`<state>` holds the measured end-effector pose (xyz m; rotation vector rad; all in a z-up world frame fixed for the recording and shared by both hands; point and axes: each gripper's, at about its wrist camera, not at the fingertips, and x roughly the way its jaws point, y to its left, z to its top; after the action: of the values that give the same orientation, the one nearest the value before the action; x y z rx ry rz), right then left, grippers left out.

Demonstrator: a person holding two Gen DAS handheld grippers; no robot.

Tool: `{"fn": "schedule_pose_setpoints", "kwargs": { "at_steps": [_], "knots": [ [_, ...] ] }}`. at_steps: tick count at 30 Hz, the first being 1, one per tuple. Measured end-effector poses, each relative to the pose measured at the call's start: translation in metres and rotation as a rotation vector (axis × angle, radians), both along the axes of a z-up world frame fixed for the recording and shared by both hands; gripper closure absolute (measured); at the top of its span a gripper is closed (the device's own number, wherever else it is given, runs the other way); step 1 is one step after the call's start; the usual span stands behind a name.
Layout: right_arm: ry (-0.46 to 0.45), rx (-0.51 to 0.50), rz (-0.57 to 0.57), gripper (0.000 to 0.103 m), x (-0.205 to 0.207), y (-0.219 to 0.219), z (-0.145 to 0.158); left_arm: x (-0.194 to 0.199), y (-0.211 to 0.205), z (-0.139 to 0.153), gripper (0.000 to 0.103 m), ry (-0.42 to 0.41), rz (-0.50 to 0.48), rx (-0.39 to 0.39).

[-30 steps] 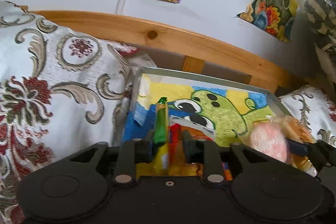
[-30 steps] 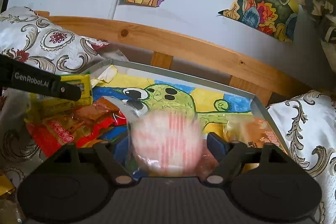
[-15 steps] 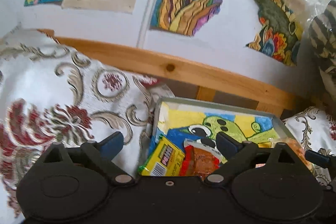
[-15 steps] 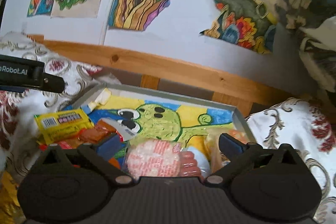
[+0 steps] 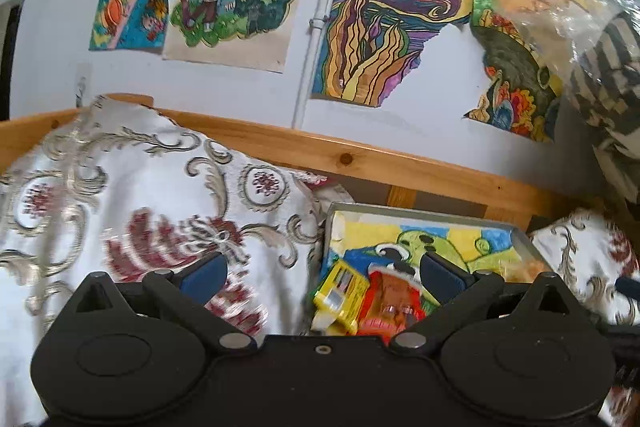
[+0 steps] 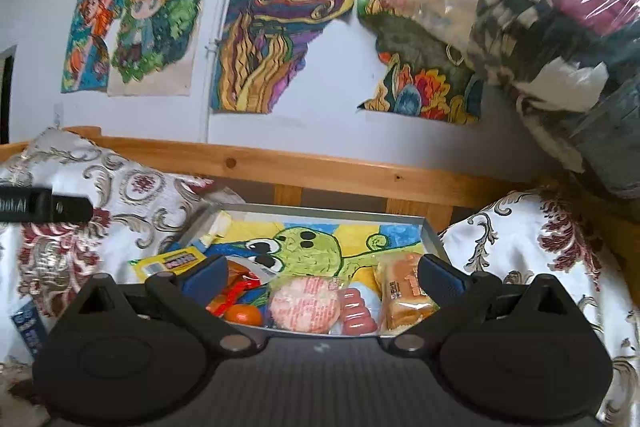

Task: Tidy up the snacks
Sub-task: 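Withdraw both tools from the tray back over the remaining snacks, then move the left tool to the brown jerky stick while the right approaches the clear-wrapped round biscuit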

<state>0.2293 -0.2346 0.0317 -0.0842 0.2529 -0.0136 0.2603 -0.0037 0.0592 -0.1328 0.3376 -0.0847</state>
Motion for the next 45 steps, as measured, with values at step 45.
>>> {"fn": "schedule_pose_setpoints", "kwargs": {
  "at_steps": [45],
  "knots": [
    [0.346,-0.063,0.225,0.000,-0.129,0.055,-0.036,-0.116,0.072,-0.035,0.001,0.383,0.117,0.019]
  ]
}}
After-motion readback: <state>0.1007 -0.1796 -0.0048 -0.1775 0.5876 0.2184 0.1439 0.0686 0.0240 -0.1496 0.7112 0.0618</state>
